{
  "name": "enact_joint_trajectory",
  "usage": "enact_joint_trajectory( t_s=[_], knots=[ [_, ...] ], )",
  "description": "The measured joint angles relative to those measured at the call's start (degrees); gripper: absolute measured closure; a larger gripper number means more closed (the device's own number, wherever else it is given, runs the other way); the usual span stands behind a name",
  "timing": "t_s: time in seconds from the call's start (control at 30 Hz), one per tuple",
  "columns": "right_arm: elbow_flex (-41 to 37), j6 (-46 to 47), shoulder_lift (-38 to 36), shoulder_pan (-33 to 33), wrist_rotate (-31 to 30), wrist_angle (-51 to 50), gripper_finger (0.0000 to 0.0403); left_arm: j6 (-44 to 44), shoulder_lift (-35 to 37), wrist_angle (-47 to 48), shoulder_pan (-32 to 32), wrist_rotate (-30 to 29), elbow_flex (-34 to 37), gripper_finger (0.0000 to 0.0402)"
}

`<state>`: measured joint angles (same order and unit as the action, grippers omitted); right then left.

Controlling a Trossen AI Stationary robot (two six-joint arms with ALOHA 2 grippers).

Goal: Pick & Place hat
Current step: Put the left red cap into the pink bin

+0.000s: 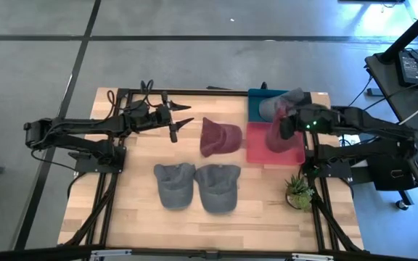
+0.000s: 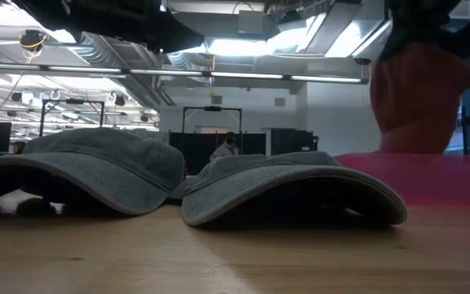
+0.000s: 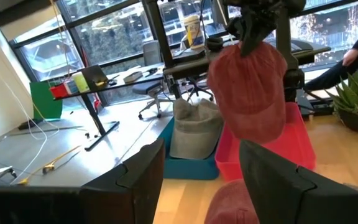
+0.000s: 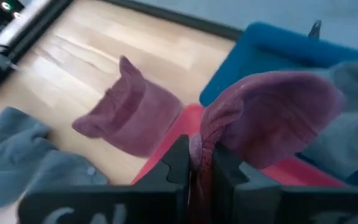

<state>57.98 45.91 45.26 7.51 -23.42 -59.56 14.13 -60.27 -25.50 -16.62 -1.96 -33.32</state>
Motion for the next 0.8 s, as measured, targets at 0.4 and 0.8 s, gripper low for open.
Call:
enact_joint_trajectory(
  t_s=[0.4, 0.8],
  knots=[
    [-11.33, 11.34, -0.12, -7.98, -6.77, -0.10, 0.0373, 0.11, -2.78, -0.06, 0.00, 0.02, 0.00, 0.0202],
    [-18.38, 17.27, -0.14, -9.70, -8.06, -11.49, 0.0368, -0.06, -8.63, -0.26, 0.00, 0.02, 0.00, 0.0205]
  ],
)
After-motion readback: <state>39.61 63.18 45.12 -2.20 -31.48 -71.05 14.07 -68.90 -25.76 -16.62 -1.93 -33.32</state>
